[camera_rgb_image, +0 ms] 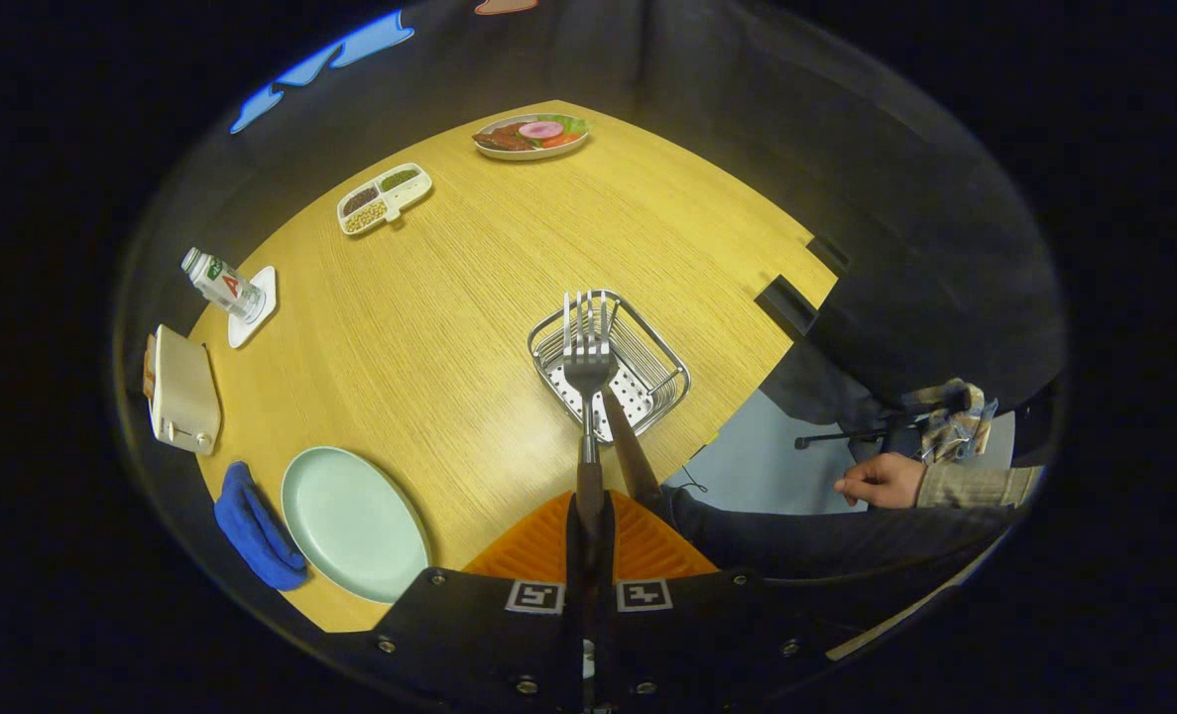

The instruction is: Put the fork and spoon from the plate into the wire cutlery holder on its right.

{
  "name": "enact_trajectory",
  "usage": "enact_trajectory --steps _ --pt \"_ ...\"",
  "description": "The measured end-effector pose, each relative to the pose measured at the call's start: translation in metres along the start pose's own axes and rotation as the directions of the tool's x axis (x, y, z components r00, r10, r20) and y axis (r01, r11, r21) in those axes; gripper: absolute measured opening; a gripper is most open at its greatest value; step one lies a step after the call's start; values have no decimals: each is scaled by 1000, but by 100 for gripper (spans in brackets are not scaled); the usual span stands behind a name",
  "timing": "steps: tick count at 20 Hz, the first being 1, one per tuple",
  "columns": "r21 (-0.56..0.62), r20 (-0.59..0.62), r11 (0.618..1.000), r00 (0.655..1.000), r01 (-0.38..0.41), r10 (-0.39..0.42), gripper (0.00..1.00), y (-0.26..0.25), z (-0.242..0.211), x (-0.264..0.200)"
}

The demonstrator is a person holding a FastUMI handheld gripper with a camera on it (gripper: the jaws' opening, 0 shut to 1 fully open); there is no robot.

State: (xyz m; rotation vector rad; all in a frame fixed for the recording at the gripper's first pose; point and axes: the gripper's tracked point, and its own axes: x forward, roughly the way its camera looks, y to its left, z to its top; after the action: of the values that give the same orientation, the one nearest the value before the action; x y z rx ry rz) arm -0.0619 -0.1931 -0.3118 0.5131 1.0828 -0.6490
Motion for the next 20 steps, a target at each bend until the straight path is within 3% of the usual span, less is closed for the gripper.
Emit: enact_trajectory --steps 5,6,7,8,10,11,20 --pt "-48 45 998 998 43 -41 12 -7 15 -6" --pt "-55 57 997 997 49 -46 17 -6 18 -8" --pt "-62 68 997 997 49 -45 47 -4 21 -12" --pt "-71 82 997 996 40 -34 56 -1 24 -13" --pt "-89 100 995 995 35 -26 96 2 27 -14" --pt "-102 111 994 993 36 -24 99 4 30 -16" --pt "-174 165 984 986 32 -3 97 16 28 -25"
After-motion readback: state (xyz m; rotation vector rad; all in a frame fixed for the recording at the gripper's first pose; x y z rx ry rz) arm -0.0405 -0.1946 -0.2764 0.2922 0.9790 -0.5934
